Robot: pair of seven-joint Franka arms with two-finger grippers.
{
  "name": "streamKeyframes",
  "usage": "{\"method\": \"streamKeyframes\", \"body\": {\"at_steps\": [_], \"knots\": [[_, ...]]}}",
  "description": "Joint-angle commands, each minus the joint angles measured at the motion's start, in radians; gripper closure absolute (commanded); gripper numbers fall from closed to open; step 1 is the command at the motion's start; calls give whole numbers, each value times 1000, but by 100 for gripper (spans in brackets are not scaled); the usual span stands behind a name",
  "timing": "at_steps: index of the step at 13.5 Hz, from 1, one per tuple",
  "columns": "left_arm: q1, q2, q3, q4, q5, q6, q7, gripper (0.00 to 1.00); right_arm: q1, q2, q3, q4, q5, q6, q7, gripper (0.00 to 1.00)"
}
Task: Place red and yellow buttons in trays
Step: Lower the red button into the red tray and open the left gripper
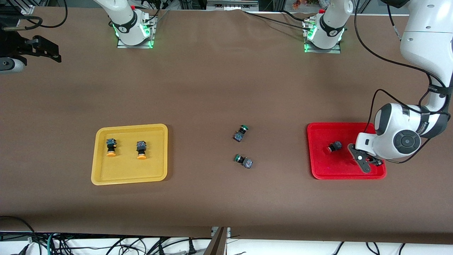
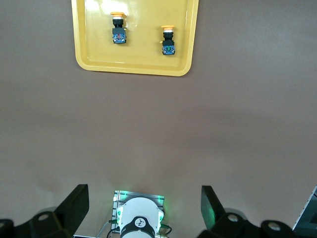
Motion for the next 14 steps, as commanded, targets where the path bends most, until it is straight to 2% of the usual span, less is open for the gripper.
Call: {"method": "streamKeyframes", "body": {"at_steps": [1, 5, 8, 10, 14], "knots": [[-1, 2, -10, 20, 6, -19, 23, 0, -16, -5, 15, -2, -10, -10, -10, 0], [-12, -15, -18, 32, 1, -38, 26, 0, -16, -3, 15, -1, -10, -7, -8, 0], [-10, -105, -88, 54, -41, -145, -1, 0, -16, -5, 15, -2, -10, -8, -5, 0], [-15, -157, -110, 87, -121, -238, -79, 0, -13, -3, 17, -1, -11, -5, -7, 0], [-15, -180, -183, 247, -125, -508, -190, 0, -13, 18, 18, 27, -13, -5, -7, 0]]}}
